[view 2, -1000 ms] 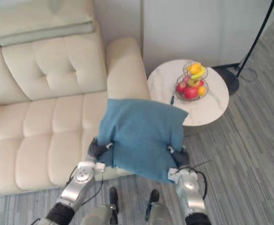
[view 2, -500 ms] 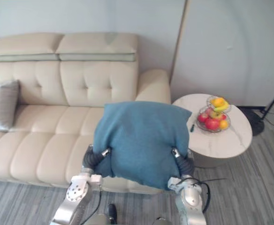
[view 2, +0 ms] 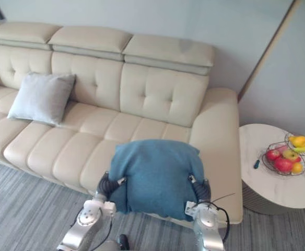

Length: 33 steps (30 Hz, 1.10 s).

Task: Pick up cushions and gather them together orderly.

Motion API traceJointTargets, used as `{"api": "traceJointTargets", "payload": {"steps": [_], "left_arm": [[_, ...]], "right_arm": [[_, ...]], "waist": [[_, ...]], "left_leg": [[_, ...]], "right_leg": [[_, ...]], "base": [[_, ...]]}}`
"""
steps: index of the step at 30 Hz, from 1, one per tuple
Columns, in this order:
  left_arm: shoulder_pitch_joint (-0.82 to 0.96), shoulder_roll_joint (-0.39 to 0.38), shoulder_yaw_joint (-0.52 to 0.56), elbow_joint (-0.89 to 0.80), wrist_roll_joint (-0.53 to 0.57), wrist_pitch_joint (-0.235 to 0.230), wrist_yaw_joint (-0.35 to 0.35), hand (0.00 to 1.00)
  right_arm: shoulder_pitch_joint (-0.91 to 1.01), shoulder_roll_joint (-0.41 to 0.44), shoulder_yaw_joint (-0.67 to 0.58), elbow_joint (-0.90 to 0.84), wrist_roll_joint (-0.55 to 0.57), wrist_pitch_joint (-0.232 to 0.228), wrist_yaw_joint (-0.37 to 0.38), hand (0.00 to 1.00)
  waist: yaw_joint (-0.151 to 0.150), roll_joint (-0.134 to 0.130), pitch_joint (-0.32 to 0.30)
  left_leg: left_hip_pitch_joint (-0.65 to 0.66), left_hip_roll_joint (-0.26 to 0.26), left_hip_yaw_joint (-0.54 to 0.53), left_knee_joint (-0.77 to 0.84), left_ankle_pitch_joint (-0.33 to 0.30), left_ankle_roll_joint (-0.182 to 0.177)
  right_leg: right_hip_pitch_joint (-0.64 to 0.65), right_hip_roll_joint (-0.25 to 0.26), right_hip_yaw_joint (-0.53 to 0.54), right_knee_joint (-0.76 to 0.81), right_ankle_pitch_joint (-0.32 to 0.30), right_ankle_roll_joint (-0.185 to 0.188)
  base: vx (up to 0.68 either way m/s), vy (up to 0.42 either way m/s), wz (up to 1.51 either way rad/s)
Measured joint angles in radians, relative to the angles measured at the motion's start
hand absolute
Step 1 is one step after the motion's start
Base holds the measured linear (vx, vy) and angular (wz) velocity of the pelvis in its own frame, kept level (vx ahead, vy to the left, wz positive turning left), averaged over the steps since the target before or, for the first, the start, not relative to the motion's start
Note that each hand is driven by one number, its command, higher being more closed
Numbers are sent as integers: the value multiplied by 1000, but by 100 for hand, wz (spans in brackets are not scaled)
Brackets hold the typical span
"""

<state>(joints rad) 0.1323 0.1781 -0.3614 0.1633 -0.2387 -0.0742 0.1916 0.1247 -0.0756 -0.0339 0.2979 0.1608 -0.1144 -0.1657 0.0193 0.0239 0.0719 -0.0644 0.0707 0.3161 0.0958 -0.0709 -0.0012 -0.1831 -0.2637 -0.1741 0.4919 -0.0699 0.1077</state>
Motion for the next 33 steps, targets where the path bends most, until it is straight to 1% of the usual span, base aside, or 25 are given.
{"api": "traceJointTargets", "payload": {"steps": [1,2,3,4,5,6,8,9,11,12,13,14,15,16,17,18,19,20,21,22,23,25,26,31,33], "left_arm": [[-1,-1,-1,-2,0,0,0,100],[-4,-4,-1,-10,0,0,0,100],[-6,-5,-1,-14,0,0,0,100],[-5,-10,-1,-27,1,1,0,100],[-2,-11,-1,-38,2,1,1,100],[-2,-24,-5,-44,2,4,1,100],[-5,-43,-10,-63,2,5,0,100],[-8,-49,-13,-63,3,6,0,100],[-4,-65,-26,-64,2,7,-4,100],[2,-76,-25,-73,1,7,-12,100],[4,-76,-25,-78,1,6,-16,100],[21,-81,-17,-116,1,6,-22,100],[34,-85,-17,-142,1,4,-23,100],[39,-86,-16,-152,1,3,-23,100],[40,-91,-7,-160,2,-3,-24,100],[40,-97,3,-160,2,-3,-24,100],[40,-97,3,-160,2,-2,-24,100],[43,-97,3,-159,2,1,-24,100],[47,-98,2,-159,3,1,-24,100],[57,-95,2,-151,4,3,-24,100],[65,-86,2,-151,6,5,-24,100],[79,-68,2,-151,12,9,-23,100],[89,-64,2,-151,12,16,-23,100],[97,-63,-2,-151,17,16,-21,100],[85,-58,-16,-150,22,16,-14,100]], "right_arm": [[-4,-6,0,-3,3,-1,1,100],[-12,-10,0,-8,7,-3,3,100],[-15,-11,0,-9,7,-3,3,100],[-16,-11,-1,-15,8,-3,2,100],[-12,-11,-2,-27,8,-2,1,100],[3,-22,-5,-50,9,-2,0,100],[35,-27,-17,-111,17,1,-1,100],[52,-27,-26,-136,17,3,-1,100],[98,-30,-44,-214,16,5,-1,100],[129,-37,-43,-284,16,4,-1,100],[134,-39,-43,-299,15,4,-1,100],[132,-50,-42,-336,14,0,-1,100],[125,-51,-43,-347,14,-1,-3,100],[125,-49,-43,-350,14,-3,-3,100],[121,-45,-41,-349,14,-5,-3,100],[118,-40,-39,-347,14,-5,-3,100],[117,-40,-39,-345,14,-5,-3,100],[113,-41,-39,-332,14,-5,-3,100],[111,-43,-39,-320,13,-4,-3,100],[110,-40,-36,-292,10,-2,-3,100],[114,-20,-35,-272,6,0,-3,100],[112,-2,-34,-249,-8,5,-2,100],[116,4,-33,-233,-9,7,-2,100],[116,14,-32,-215,-51,9,-14,100],[106,11,-31,-196,-91,9,-44,100]], "waist": [[-20,-5,0],[-24,-20,10],[-20,-24,12],[-13,-25,13],[-16,-26,13],[-22,-13,9],[-22,-2,10],[-23,-4,13],[-25,-5,15],[-16,-4,20],[-13,-4,20],[-10,-6,20],[-6,13,9],[-5,17,7],[0,19,5],[3,19,5],[6,19,4],[15,20,3],[21,25,0],[24,30,-13],[17,6,-18],[20,-21,-21],[19,-26,-24],[18,-25,-26],[18,-23,-25]], "left_leg": [[29,-25,1,-51,19,5],[52,-51,13,-84,24,9],[56,-61,15,-90,23,10],[59,-69,29,-93,15,14],[52,-74,24,-78,5,5],[45,-72,2,-63,-4,3],[28,-48,-14,-8,-18,-11],[24,-43,-20,26,-21,-14],[-10,-12,-9,192,-55,-13],[-55,35,45,399,-67,-6],[-67,45,53,440,-66,-7],[-123,77,49,581,-70,-11],[-144,109,60,618,-103,6],[-143,119,59,600,-119,8],[-131,134,46,505,-138,0],[-108,134,16,381,-133,-7],[-100,130,-5,327,-126,-14],[-72,125,-51,224,-91,-38],[-49,123,-83,157,-34,-44],[-31,117,-118,117,-6,-114],[-29,98,-106,109,-6,-112],[-5,73,-73,79,-6,-111],[15,58,-62,60,-7,-109],[39,34,-51,3,2,-89],[23,34,-51,-32,24,-87]], "right_leg": [[-11,80,34,-24,-57,1],[-28,121,1,-70,-67,-23],[-33,139,-10,-100,-65,-26],[-43,185,-13,-182,-46,-55],[-35,208,1,-241,-9,-114],[-25,219,15,-257,5,-155],[-19,223,31,-234,0,-148],[-1,221,22,-239,0,-148],[70,218,6,-265,-1,-149],[139,222,2,-286,-23,-152],[152,223,2,-292,-34,-153],[180,220,10,-316,-68,-153],[179,225,15,-321,-71,-154],[175,225,23,-321,-76,-156],[174,223,50,-320,-83,-154],[168,217,75,-318,-78,-144],[164,216,84,-314,-71,-133],[159,215,104,-309,-71,-124],[149,220,122,-302,-74,-113],[141,225,159,-304,-74,-87],[138,205,178,-325,-63,-70],[139,181,210,-349,-51,-52],[151,168,219,-367,-43,-45],[150,152,234,-388,-33,-35],[114,156,231,-395,-23,-36]], "base": [[67,66,10],[77,53,0],[126,19,-23],[123,-10,-14],[180,-45,3],[162,-39,10],[250,-35,35],[276,-61,65],[161,-51,51],[102,-31,20],[130,-11,8],[42,50,-9],[24,62,-14],[44,86,-24],[104,97,-33],[124,136,-38],[143,189,-49],[114,192,-55],[162,264,-75],[156,225,-64],[149,207,-54],[99,170,-45],[78,158,-37],[16,61,-8],[-57,-21,-1]]}}
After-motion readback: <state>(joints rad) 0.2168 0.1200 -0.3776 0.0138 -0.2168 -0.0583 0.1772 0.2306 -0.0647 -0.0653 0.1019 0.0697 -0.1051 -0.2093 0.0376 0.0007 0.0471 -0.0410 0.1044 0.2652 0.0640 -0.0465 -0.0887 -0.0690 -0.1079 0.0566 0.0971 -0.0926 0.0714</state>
